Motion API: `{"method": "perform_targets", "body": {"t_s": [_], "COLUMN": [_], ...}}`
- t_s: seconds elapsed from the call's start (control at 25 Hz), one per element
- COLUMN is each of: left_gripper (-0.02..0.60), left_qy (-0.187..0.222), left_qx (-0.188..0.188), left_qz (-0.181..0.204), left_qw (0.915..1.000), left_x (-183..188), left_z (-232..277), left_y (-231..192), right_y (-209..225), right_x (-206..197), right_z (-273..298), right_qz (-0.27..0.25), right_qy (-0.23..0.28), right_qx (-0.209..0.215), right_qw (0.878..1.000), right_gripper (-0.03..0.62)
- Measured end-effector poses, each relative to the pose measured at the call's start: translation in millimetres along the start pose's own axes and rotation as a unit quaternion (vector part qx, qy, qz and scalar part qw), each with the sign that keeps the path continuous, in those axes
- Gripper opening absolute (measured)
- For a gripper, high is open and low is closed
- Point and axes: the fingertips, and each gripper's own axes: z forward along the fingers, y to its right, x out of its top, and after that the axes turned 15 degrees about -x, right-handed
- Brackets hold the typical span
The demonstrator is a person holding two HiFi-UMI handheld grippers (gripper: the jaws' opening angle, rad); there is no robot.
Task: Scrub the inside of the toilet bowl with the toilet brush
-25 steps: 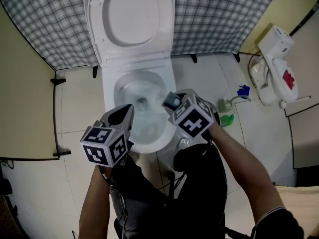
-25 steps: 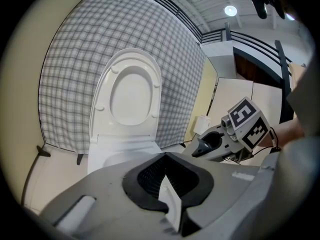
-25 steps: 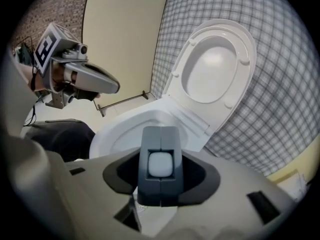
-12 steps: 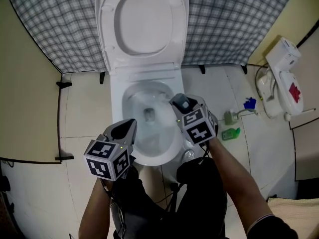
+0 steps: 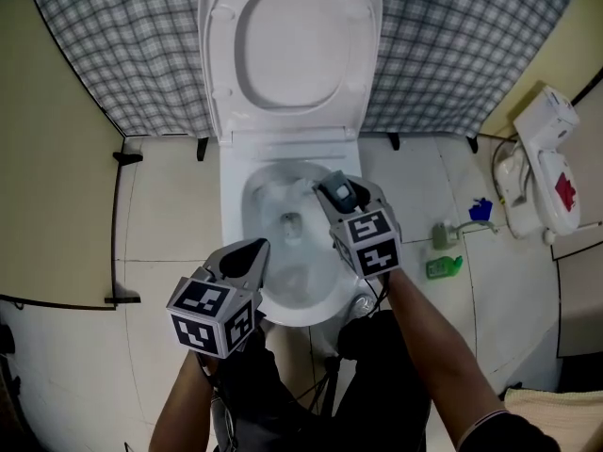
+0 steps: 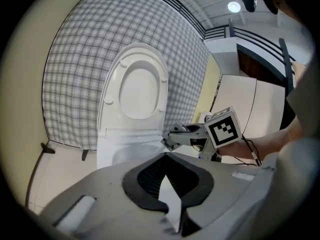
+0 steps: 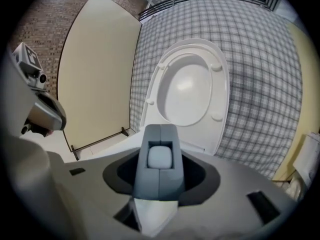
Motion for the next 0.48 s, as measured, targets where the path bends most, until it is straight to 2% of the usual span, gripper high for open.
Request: {"method": "perform_targets", "body": {"t_s": [0.24,0.48], "left_gripper": [0.010,0.009], "left_qy": [0.001,0.004], "left_qx": [0.002,0.004], "left_qz": [-0.005,-0.011], "left_qw": [1.0000,0.9999], "left_x": [1.6,-8.1], "left_z": [-2.6,-4.0], "left_y": [-3.8,-9.4], "right_y": [-4.9,-28.8], "right_x": [16.9,12.8], "right_z": [10.3,13.7], "right_qz": [0.048,0.074], "right_qy": [0.030,0.049], "right_qx": [0.001,0.030], "right_qw": [0.998,0.996], "right_gripper": [0.204,0.204]}}
